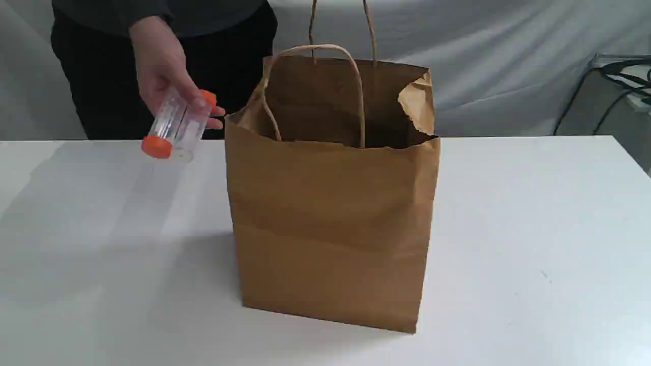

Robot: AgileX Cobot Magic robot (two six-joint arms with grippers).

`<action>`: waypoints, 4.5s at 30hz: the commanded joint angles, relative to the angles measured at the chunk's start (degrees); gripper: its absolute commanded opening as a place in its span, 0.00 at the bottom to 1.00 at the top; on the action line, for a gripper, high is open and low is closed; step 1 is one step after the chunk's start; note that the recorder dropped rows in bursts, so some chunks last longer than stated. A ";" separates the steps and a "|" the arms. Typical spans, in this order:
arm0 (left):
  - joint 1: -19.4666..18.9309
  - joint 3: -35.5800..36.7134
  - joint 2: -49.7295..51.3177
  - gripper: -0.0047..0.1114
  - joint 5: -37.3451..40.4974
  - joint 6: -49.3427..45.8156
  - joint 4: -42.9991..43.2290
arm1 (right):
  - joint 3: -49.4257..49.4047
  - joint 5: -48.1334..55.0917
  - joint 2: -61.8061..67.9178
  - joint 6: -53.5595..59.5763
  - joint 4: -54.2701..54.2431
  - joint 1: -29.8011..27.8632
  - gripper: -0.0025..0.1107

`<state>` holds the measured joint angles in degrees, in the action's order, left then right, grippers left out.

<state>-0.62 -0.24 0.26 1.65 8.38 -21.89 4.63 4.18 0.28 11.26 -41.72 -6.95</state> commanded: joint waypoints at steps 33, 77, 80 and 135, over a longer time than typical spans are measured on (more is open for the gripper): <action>-0.10 0.24 -0.26 0.04 0.11 0.55 -0.22 | 63.93 63.53 66.08 45.53 -22.74 3.04 0.02; -0.10 0.24 -0.26 0.04 -0.09 0.55 0.21 | 65.17 30.54 83.53 51.72 -10.05 30.42 0.10; -0.10 0.24 -0.26 0.04 -0.09 0.55 0.21 | 65.17 30.45 83.53 51.72 -10.05 30.42 0.02; 8.37 -105.46 102.48 0.05 68.31 -59.74 -20.35 | 65.17 31.46 83.53 49.97 -9.83 30.42 0.02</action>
<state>7.08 -104.35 101.36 69.82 -50.62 -44.15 69.62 35.24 83.94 61.92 -51.21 23.31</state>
